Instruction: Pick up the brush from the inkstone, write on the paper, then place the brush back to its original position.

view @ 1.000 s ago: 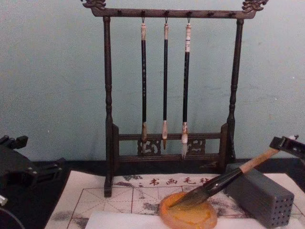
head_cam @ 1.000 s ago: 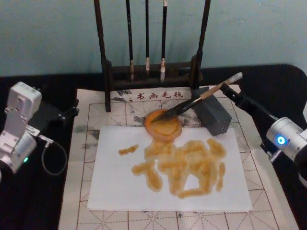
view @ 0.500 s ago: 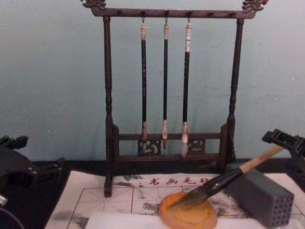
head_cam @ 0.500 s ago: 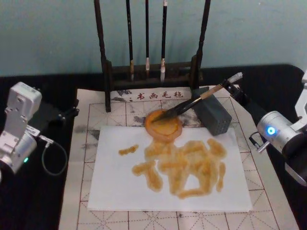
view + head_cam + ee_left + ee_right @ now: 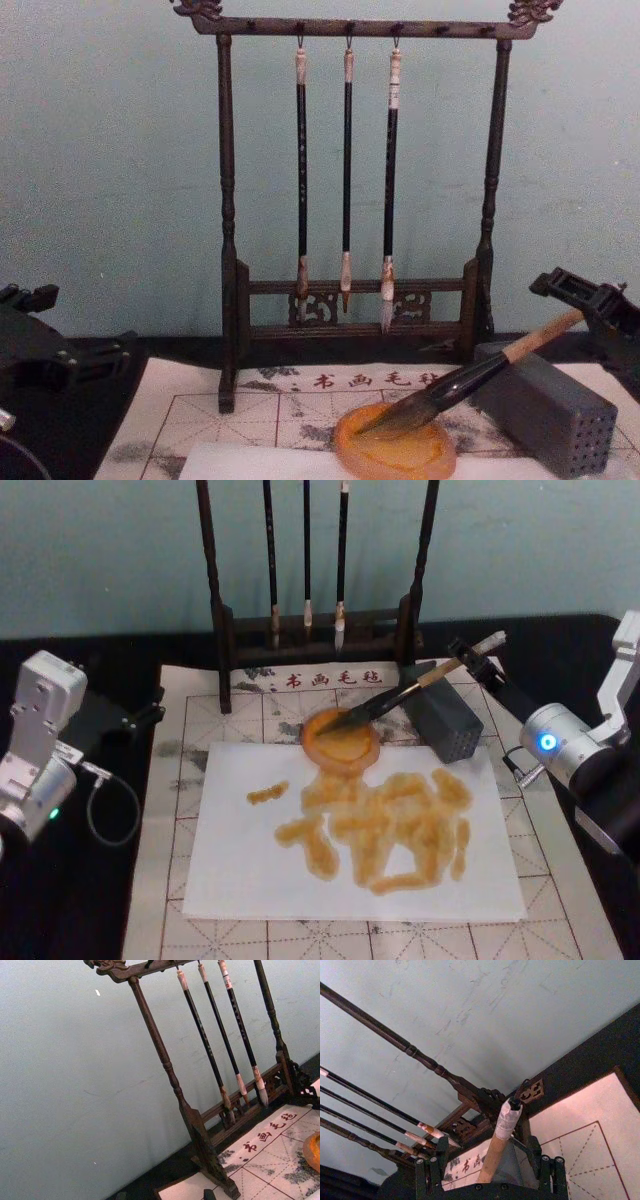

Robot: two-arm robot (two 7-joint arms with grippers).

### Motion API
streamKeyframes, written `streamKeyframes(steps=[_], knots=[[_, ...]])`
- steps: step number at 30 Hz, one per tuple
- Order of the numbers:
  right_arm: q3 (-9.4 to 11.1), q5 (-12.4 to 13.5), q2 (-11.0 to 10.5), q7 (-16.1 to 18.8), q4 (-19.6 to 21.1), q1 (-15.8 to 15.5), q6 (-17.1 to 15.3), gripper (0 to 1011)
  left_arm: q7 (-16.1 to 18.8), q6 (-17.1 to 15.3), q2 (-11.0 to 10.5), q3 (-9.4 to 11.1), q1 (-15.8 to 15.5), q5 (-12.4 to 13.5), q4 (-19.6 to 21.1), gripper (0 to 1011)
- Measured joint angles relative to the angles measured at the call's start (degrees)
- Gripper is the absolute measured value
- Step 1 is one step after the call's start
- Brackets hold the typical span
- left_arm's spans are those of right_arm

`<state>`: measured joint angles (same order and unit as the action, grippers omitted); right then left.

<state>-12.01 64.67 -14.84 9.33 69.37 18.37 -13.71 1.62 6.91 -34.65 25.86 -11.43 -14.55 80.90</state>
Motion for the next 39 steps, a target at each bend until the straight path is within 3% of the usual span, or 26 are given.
streamKeyframes(steps=[16, 26, 39], knots=[[-2.1, 1.81, 0.53, -0.29, -3.61, 2.78, 1.74, 1002, 0.0, 0.0, 0.0, 0.0, 0.0, 0.0, 0.0, 1001], [-3.1, 2.69, 0.17, -0.87, -3.79, 3.12, 2.99, 1002, 0.0, 0.0, 0.0, 0.0, 0.0, 0.0, 0.0, 1001], [-2.95, 2.7, 0.24, -0.88, -3.74, 3.13, 2.93, 1000, 0.0, 0.0, 0.0, 0.0, 0.0, 0.0, 0.0, 1001]])
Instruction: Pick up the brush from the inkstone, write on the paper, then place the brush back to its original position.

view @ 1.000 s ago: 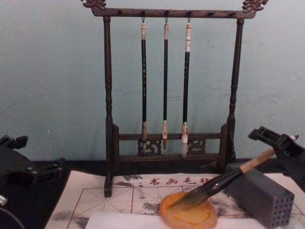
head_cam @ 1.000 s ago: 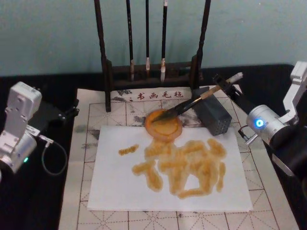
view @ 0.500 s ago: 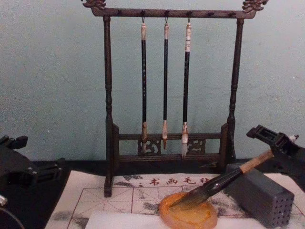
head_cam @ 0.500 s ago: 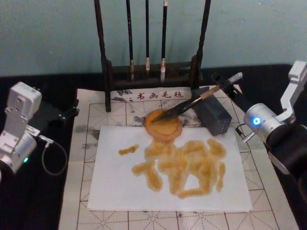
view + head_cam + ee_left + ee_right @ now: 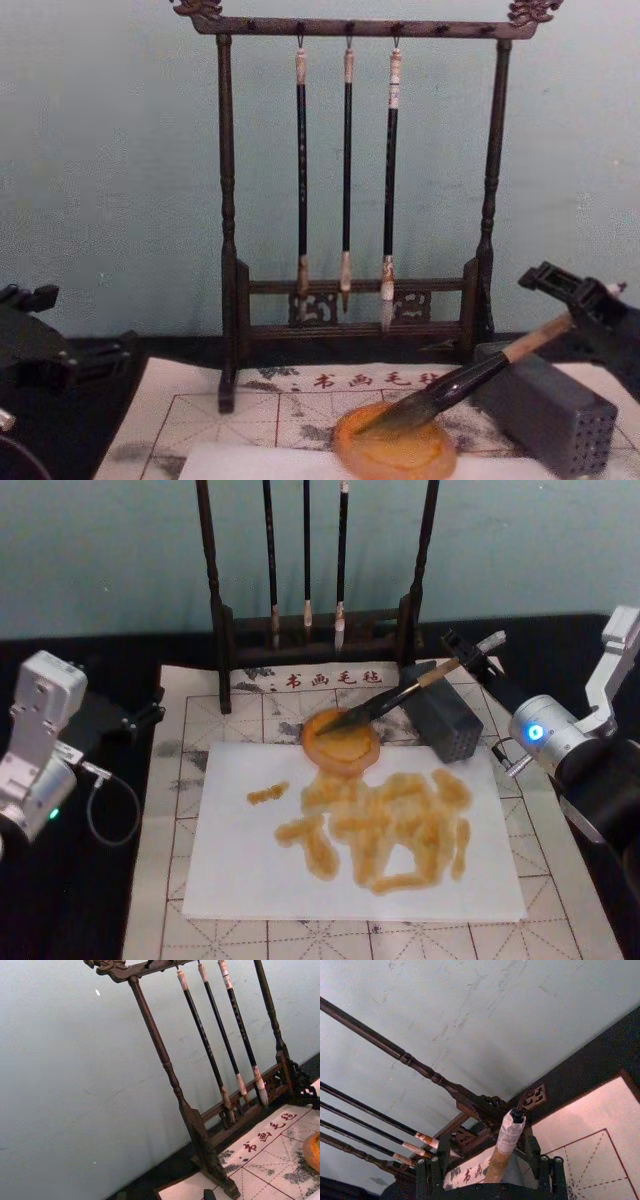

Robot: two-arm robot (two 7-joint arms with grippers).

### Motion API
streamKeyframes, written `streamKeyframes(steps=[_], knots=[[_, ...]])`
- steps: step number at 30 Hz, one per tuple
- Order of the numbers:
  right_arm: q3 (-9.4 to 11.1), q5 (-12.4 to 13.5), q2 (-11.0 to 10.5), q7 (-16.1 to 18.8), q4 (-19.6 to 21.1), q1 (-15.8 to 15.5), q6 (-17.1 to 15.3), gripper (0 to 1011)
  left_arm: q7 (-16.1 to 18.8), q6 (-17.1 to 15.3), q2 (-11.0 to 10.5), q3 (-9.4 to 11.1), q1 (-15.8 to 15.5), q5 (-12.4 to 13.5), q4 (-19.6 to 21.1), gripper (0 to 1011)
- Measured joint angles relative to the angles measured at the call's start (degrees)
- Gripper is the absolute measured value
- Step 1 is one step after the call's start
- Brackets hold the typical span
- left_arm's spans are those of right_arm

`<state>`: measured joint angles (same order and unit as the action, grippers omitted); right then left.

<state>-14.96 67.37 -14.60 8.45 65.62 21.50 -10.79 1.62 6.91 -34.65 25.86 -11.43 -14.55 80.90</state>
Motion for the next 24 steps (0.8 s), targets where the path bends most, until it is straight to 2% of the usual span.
streamKeyframes(steps=[6, 9, 13, 22, 24], knots=[[0.05, -0.01, 0.03, 0.02, 0.03, -0.01, -0.03, 892, 0.0, 0.0, 0.0, 0.0, 0.0, 0.0, 0.0, 1001], [0.07, -0.01, 0.05, 0.04, 0.03, -0.03, -0.05, 777, 0.0, 0.0, 0.0, 0.0, 0.0, 0.0, 0.0, 1001], [0.09, -0.01, 0.05, 0.06, 0.03, -0.05, -0.07, 687, 0.0, 0.0, 0.0, 0.0, 0.0, 0.0, 0.0, 1001], [0.13, -0.02, 0.05, 0.08, 0.03, -0.08, -0.11, 377, 0.0, 0.0, 0.0, 0.0, 0.0, 0.0, 0.0, 1001], [0.13, -0.02, 0.05, 0.08, 0.03, -0.08, -0.11, 343, 0.0, 0.0, 0.0, 0.0, 0.0, 0.0, 0.0, 1001]])
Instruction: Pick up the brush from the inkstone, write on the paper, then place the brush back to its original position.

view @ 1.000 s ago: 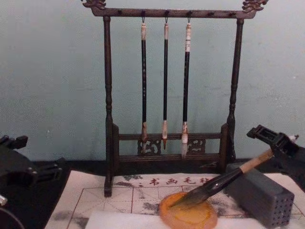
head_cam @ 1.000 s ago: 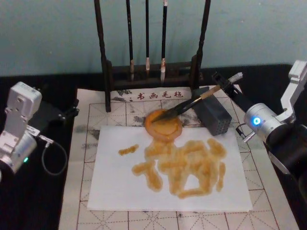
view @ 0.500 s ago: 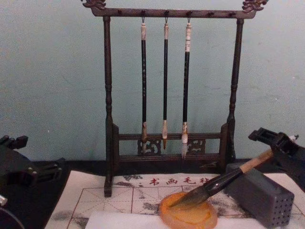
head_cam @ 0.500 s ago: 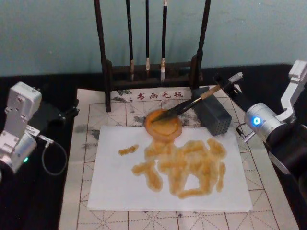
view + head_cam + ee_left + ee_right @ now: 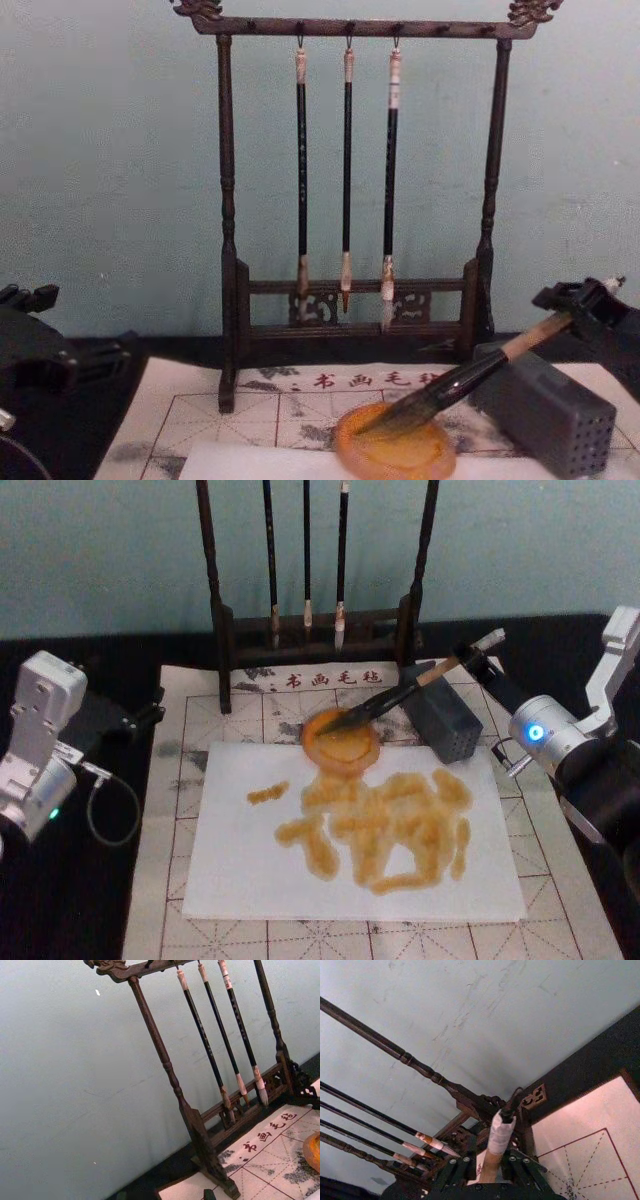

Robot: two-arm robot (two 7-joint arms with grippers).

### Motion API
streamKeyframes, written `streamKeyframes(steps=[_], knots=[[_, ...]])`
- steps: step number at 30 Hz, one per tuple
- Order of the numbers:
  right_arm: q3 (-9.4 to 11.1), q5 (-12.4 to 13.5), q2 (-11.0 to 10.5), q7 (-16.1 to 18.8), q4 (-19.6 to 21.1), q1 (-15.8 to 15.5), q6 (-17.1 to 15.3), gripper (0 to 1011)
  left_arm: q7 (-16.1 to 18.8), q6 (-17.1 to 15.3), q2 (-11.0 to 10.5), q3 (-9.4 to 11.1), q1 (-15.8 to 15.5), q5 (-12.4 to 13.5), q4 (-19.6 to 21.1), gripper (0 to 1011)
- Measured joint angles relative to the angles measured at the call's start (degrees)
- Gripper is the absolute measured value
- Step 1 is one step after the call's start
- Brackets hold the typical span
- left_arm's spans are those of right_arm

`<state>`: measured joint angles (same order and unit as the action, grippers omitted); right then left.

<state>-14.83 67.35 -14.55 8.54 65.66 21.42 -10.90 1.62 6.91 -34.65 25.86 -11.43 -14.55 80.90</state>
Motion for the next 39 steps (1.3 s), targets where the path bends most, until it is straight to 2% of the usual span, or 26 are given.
streamKeyframes(steps=[1, 5, 22, 33, 39], knots=[[0.0, 0.0, 0.0, 0.0, 0.0, 0.0, 0.0, 286, 0.0, 0.0, 0.0, 0.0, 0.0, 0.0, 0.0, 1001], [0.0, 0.01, 0.0, 0.02, 0.0, 0.0, 0.0, 189, 0.0, 0.0, 0.0, 0.0, 0.0, 0.0, 0.0, 1001], [0.0, -0.04, 0.0, 0.0, 0.0, 0.0, 0.0, 188, 0.0, 0.0, 0.0, 0.0, 0.0, 0.0, 0.0, 1001], [-1.35, 1.59, -0.78, 1.5, 0.65, 0.5, 0.97, 188, 0.0, 0.0, 0.0, 0.0, 0.0, 0.0, 0.0, 1001], [-2.59, 1.45, -1.63, 2.82, 1.35, 0.97, 1.91, 188, 0.0, 0.0, 0.0, 0.0, 0.0, 0.0, 0.0, 1001]])
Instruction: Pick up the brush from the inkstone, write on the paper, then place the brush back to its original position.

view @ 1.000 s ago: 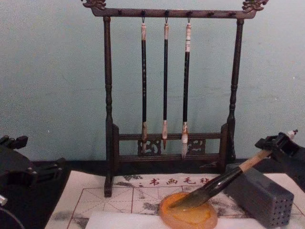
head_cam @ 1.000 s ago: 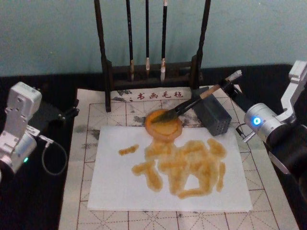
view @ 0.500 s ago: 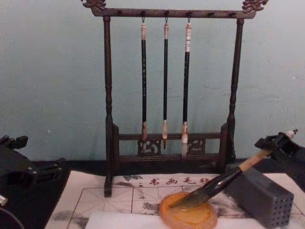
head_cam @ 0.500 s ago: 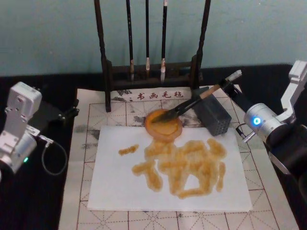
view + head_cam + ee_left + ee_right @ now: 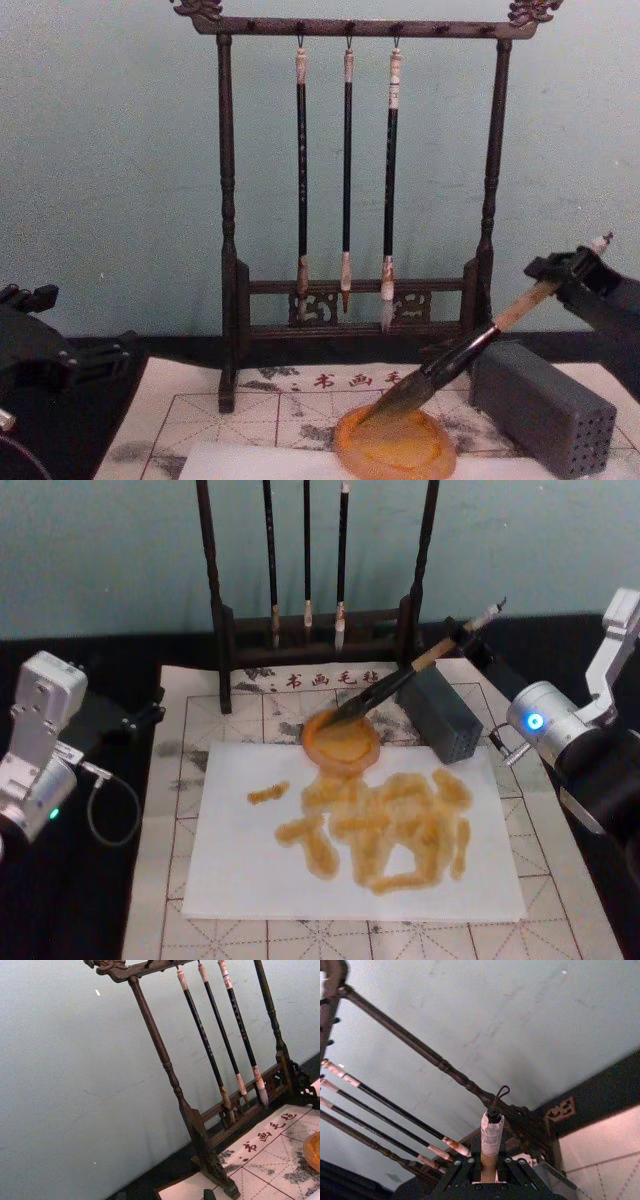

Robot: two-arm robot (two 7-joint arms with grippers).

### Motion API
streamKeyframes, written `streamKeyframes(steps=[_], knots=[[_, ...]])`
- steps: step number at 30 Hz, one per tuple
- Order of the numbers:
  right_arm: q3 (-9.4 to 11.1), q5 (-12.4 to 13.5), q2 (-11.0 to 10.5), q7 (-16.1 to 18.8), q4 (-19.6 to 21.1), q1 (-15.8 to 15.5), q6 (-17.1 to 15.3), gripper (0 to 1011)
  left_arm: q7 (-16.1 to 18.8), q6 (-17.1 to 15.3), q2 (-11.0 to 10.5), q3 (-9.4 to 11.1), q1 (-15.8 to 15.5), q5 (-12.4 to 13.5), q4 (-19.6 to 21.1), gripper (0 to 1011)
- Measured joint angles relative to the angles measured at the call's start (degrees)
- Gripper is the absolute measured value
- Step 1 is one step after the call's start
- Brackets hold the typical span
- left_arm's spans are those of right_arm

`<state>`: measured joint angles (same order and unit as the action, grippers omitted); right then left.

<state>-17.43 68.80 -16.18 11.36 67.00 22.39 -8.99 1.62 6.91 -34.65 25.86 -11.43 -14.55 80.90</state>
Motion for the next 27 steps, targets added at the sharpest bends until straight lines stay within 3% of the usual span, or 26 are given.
streamKeyframes(steps=[15, 27], knots=[[-4.38, -7.8, -3.14, 5.34, 1.01, 1.7, 3.79, 188, 0.0, 0.0, 0.0, 0.0, 0.0, 0.0, 0.0, 1001], [-4.03, -11.33, -1.59, 6.02, -1.86, 2.96, 5.3, 188, 0.0, 0.0, 0.0, 0.0, 0.0, 0.0, 0.0, 1001]])
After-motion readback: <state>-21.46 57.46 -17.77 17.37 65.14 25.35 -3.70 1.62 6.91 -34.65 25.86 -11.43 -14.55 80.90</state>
